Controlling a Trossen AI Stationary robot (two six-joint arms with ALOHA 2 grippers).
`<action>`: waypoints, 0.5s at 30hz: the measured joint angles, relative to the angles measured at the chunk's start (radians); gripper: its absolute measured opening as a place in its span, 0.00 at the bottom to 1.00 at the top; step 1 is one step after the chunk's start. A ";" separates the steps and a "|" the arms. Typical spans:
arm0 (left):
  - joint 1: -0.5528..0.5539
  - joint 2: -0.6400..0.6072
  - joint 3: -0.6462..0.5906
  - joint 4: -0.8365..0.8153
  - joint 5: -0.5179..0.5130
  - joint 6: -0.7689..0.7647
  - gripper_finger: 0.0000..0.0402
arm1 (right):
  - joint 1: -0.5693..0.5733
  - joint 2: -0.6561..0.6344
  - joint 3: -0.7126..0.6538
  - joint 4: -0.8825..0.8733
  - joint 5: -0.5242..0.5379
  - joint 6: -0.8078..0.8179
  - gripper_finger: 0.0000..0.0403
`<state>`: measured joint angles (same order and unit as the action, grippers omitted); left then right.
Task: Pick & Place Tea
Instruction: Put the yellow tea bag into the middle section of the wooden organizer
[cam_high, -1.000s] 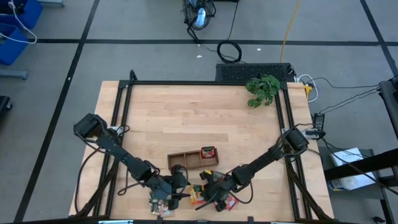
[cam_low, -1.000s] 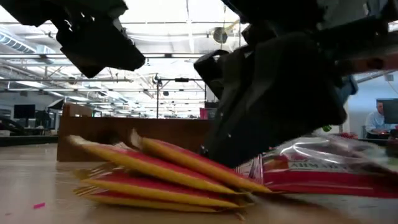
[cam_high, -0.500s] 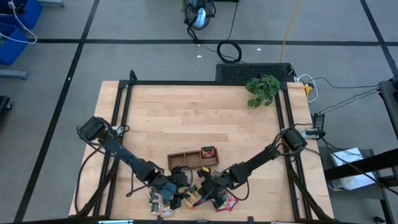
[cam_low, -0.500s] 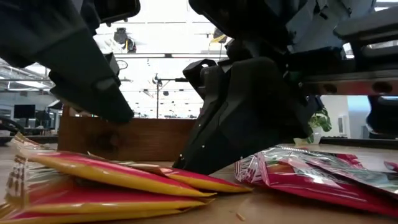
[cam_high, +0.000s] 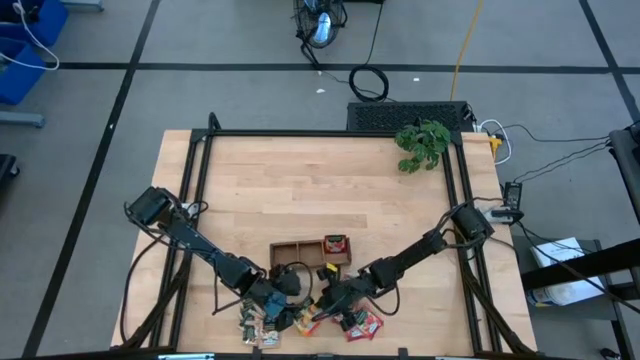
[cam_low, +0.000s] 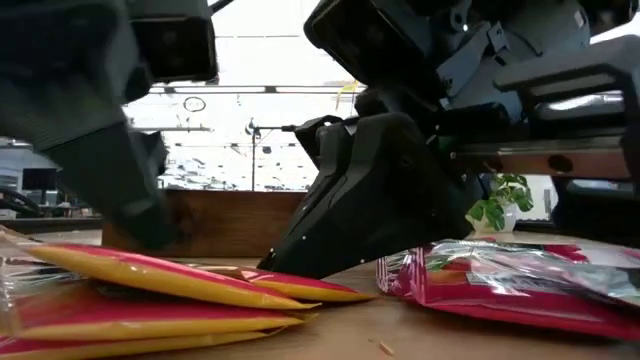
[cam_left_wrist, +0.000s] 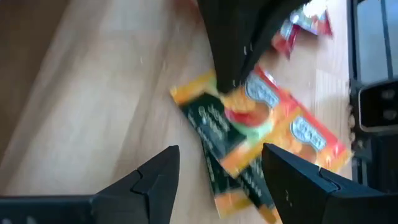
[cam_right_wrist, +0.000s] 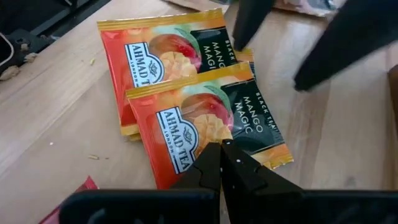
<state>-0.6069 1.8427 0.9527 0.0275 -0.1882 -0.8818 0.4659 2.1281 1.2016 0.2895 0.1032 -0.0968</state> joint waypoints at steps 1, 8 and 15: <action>0.000 0.000 0.000 -0.015 0.009 -0.015 0.57 | -0.002 0.000 -0.012 0.018 0.000 -0.001 0.00; 0.032 0.000 0.000 -0.051 0.038 -0.083 0.57 | -0.008 0.000 -0.039 0.067 0.001 -0.020 0.00; 0.046 0.000 0.000 -0.018 0.059 -0.086 0.57 | -0.009 0.001 -0.041 0.085 0.001 -0.047 0.00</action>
<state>-0.5613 1.8427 0.9524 0.0090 -0.1294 -0.9680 0.4566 2.1292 1.1603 0.3740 0.1040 -0.1435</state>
